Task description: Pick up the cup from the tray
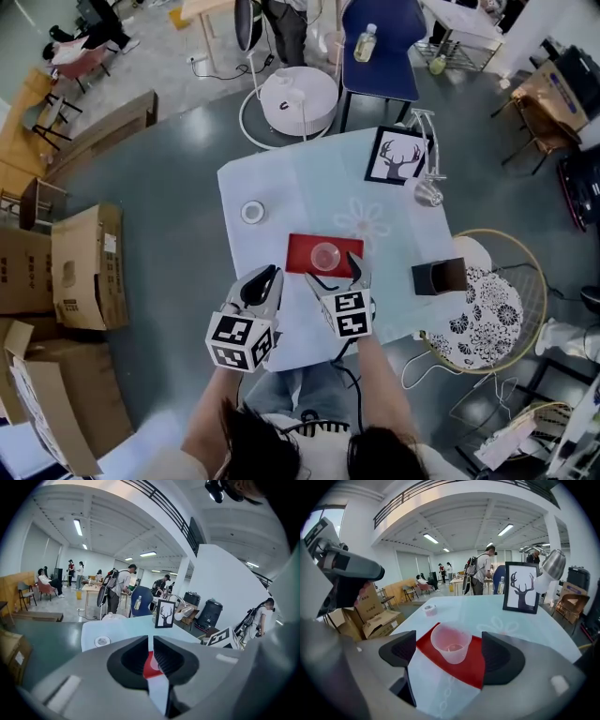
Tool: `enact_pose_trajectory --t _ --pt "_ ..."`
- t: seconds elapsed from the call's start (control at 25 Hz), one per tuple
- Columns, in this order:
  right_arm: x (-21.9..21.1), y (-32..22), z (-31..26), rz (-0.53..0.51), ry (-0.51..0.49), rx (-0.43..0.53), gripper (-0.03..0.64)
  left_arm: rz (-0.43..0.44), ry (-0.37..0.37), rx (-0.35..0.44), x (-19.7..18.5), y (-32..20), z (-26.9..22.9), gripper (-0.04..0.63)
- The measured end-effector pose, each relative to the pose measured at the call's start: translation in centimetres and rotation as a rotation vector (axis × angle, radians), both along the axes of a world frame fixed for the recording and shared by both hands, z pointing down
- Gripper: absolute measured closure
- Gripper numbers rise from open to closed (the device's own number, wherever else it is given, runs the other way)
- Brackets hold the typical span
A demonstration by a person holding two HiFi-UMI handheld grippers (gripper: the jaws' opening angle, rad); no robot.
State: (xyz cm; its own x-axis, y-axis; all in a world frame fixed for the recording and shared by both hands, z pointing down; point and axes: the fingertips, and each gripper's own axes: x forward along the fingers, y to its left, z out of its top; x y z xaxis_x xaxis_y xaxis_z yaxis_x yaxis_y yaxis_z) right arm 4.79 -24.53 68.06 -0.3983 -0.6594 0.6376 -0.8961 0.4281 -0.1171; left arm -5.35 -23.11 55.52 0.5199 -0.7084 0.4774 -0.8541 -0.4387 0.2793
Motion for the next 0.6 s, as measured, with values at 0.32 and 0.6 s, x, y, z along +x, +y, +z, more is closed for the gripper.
enact_pose_trajectory --t 0.32,0.6 --pt "-0.5 -1.7 2.7 0.011 0.024 -0.036 0.204 -0.035 -0.013 -0.019 -0.2 -0.8 1.5 0.575" --pt "-0.7 -2.1 2.9 0.011 0.031 -0.039 0.262 -0.072 -0.025 -0.035 -1.1 -0.4 2.0 0.575"
